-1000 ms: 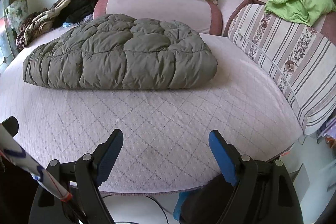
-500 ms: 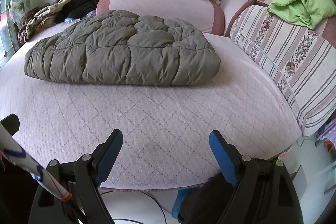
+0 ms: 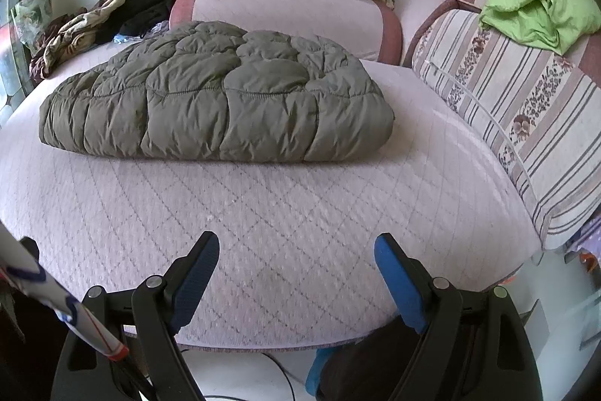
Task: Fold large clothes
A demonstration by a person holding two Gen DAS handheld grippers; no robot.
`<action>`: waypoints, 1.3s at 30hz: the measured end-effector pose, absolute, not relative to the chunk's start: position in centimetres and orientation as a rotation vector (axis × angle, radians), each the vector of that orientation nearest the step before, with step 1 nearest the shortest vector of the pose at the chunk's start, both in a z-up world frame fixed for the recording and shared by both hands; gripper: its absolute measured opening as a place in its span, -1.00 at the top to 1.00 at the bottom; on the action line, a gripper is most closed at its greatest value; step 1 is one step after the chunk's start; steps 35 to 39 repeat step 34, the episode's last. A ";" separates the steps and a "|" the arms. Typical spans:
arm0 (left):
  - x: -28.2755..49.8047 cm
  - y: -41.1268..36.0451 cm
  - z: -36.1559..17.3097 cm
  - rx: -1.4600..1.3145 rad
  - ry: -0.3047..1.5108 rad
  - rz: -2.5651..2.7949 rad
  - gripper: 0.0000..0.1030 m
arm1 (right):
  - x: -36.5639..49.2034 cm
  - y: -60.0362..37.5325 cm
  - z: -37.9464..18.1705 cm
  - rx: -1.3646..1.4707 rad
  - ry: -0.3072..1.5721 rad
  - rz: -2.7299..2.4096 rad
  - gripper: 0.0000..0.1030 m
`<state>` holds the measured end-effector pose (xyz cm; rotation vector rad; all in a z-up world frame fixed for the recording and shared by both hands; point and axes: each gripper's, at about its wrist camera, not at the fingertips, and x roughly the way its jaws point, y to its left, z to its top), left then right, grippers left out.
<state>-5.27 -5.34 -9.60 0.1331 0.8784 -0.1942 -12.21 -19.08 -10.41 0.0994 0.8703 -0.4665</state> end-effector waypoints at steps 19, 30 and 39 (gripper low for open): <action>-4.4 -6.0 -10.9 0.146 0.922 -0.189 -0.92 | -11.6 -19.3 -12.1 0.121 0.904 -0.446 -0.74; -4.3 -6.2 -11.4 0.146 0.934 -0.195 -0.92 | -11.2 -18.2 -12.5 0.100 0.913 -0.415 -0.74; -4.2 -6.3 -11.4 0.146 0.938 -0.197 -0.92 | -11.2 -18.2 -12.6 0.102 0.917 -0.416 -0.74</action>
